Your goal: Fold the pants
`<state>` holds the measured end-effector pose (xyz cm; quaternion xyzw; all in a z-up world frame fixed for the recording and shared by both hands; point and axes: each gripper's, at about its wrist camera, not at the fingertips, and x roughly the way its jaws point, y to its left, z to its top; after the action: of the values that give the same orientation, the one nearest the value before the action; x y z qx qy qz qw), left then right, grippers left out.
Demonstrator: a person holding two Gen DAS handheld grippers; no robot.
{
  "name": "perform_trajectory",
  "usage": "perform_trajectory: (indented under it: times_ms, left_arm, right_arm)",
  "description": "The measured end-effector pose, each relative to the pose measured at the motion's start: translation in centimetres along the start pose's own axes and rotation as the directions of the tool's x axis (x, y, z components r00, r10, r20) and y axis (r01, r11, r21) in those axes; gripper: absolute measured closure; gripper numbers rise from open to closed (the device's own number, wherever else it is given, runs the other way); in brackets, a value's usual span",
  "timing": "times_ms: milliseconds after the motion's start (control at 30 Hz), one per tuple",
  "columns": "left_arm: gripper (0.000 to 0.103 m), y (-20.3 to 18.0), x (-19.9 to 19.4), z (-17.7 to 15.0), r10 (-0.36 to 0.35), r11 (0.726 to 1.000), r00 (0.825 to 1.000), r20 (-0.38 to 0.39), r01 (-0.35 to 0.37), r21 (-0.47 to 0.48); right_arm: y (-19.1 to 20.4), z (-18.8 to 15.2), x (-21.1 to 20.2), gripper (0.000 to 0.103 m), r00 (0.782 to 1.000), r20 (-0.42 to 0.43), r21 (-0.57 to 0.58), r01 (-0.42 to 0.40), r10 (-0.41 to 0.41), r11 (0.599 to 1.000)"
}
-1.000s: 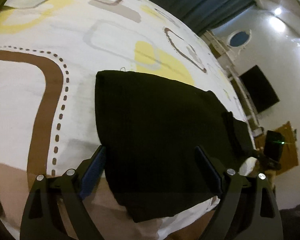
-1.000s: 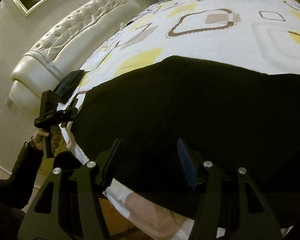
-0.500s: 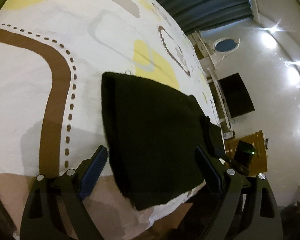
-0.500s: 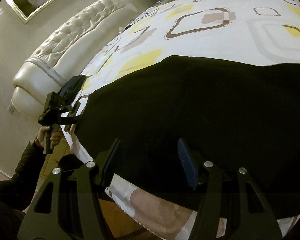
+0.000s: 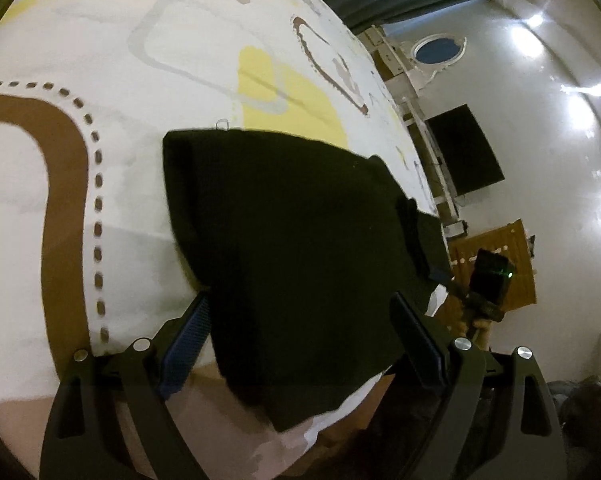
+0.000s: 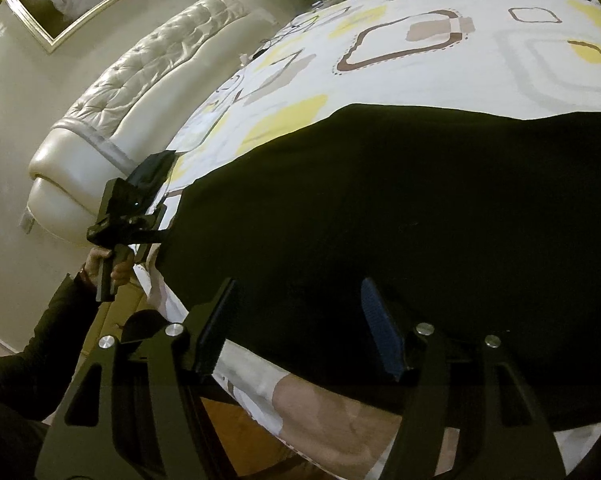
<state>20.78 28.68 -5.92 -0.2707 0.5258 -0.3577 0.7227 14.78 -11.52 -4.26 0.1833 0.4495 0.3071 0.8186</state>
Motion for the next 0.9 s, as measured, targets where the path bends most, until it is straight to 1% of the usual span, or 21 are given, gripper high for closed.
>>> perform_trajectory:
  times_ms: [133,267,333,367,400,433,500,567,667,900]
  left_arm:
    - [0.016,0.1,0.5,0.6,-0.028,1.0,1.0,-0.005,0.028,0.003]
    - [0.016,-0.5,0.6,0.5,-0.028,0.999,1.0,-0.008,0.028,0.034]
    - [0.032,-0.8,0.8,0.4,-0.003,0.998,1.0,-0.004,0.003,0.058]
    - [0.05,-0.5,1.1,0.3,0.058,0.997,0.998,-0.007,-0.058,0.054]
    - [0.061,0.0,1.1,0.4,0.1,0.994,0.995,-0.008,-0.1,0.033]
    - [0.072,0.8,0.9,0.4,0.102,0.995,0.995,-0.001,-0.102,-0.014]
    - [0.077,1.5,0.5,0.4,0.062,0.996,0.998,0.013,-0.062,-0.057]
    - [0.079,1.4,0.5,0.2,0.065,0.997,0.998,0.022,-0.064,-0.05]
    - [0.086,1.2,0.6,0.1,0.054,0.996,0.998,0.036,-0.051,-0.068]
    - [0.088,0.7,0.0,-0.1,0.033,0.996,0.996,0.084,-0.026,-0.082]
  right_arm:
    - [0.0,0.0,-0.1,0.039,1.0,0.003,0.006,-0.008,0.008,1.0]
    - [0.1,-0.1,-0.1,0.039,1.0,0.004,0.007,-0.01,0.01,1.0]
    - [0.1,-0.1,-0.2,0.039,1.0,0.004,0.007,-0.009,0.009,1.0]
    - [0.1,-0.1,-0.2,0.039,1.0,0.004,0.01,-0.011,0.011,1.0]
    - [0.1,-0.1,-0.2,0.039,1.0,0.005,0.011,-0.012,0.012,1.0]
    - [0.1,-0.1,-0.2,0.039,1.0,0.006,0.013,-0.014,0.014,1.0]
    - [0.2,-0.2,-0.2,0.039,1.0,0.007,0.015,-0.014,0.014,1.0]
    - [0.1,-0.2,-0.2,0.039,1.0,0.007,0.015,-0.014,0.014,1.0]
    - [0.0,-0.2,-0.1,0.039,1.0,0.009,0.02,-0.015,0.014,1.0]
    - [-0.3,0.0,-0.1,0.039,1.0,0.012,0.026,-0.016,0.016,1.0]
